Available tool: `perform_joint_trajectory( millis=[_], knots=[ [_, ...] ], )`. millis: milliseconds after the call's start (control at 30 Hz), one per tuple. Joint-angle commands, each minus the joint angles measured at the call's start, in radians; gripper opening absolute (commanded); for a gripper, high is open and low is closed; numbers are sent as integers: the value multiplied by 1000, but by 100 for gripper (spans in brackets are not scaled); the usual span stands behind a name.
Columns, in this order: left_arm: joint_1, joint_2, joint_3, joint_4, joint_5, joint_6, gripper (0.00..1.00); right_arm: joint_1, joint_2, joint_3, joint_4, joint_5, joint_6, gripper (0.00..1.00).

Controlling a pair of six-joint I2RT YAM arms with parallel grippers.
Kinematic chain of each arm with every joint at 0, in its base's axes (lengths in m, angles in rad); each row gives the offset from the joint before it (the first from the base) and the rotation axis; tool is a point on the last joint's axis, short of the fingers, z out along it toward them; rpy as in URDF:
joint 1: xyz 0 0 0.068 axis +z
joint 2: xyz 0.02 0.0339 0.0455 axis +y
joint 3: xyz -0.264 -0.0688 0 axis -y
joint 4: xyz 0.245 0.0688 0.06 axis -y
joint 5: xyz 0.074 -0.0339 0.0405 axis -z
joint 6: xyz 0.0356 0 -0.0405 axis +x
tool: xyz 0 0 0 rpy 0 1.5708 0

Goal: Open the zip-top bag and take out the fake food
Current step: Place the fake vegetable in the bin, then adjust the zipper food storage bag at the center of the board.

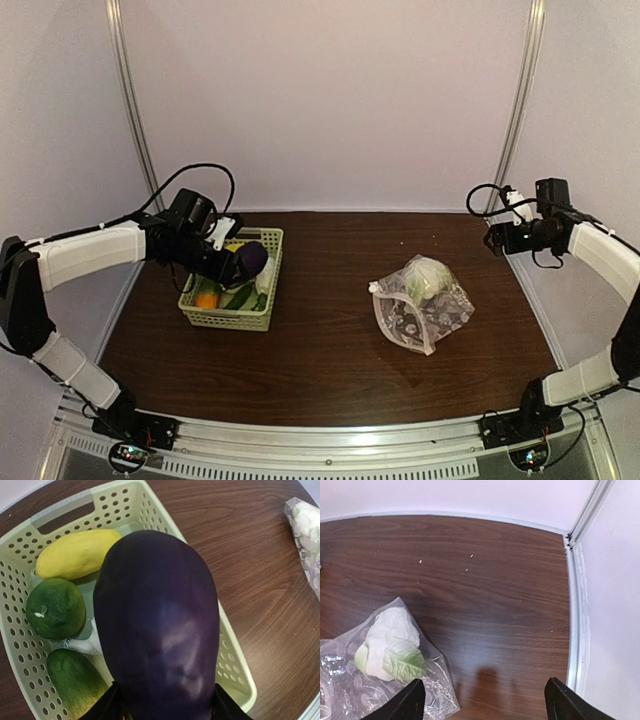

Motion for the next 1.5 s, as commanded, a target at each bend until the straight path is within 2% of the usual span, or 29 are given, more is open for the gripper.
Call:
perform_joint_trajectory(
  millis=[0, 133, 233, 300, 400, 533, 600, 633, 667, 700, 767, 900, 933, 1033, 1067, 1100, 1233, 1333, 1467],
  knots=[
    [37, 62, -6, 6, 19, -46, 40, -6, -47, -65, 140, 155, 66, 84],
    [40, 68, -33, 22, 70, -55, 38, -6, -77, -111, 172, 101, 52, 84],
    [40, 49, -75, 63, 85, -53, 40, -7, -66, -117, 178, 77, 45, 84],
    [40, 41, -91, 76, 84, -51, 46, -6, -46, -115, 173, 64, 42, 85],
    [40, 44, -88, 76, 73, -35, 61, -6, -21, -104, 147, 16, 23, 84],
    [40, 19, -90, 97, 15, 13, 75, -4, -31, -90, 104, -138, -17, 72],
    [40, -21, -108, 130, -22, 41, 77, 13, -51, -88, 71, -245, -65, 69],
    [40, -47, -120, 154, -45, 54, 78, 37, -66, -80, 42, -282, -97, 68],
    [40, -74, -132, 185, -72, 69, 88, 57, -76, -65, -1, -319, -139, 68],
    [40, -102, -141, 204, -100, 85, 93, 77, -85, -44, -60, -359, -183, 68],
    [40, -164, -157, 255, -165, 116, 97, 146, -102, 9, -192, -403, -281, 69],
    [41, -289, -192, 401, -508, 13, 97, 340, -124, 94, -402, -331, -396, 69],
    [43, -305, -203, 430, -541, -3, 97, 391, -126, 106, -431, -297, -404, 70],
    [45, -324, -202, 453, -457, 49, 96, 521, -124, 120, -461, -202, -387, 72],
    [45, -329, -199, 448, -401, 59, 91, 560, -121, 120, -462, -174, -374, 72],
    [45, -333, -197, 446, -338, 57, 81, 595, -117, 115, -453, -145, -350, 72],
    [33, -330, -200, 456, -188, -76, 67, 703, -87, 98, -422, -29, -294, 72],
    [-51, -322, -214, 490, -170, -101, 65, 742, -68, 88, -414, -3, -262, 72],
    [-175, -282, -198, 496, -218, -98, 64, 775, -46, 74, -389, 42, -219, 72]
  ],
)
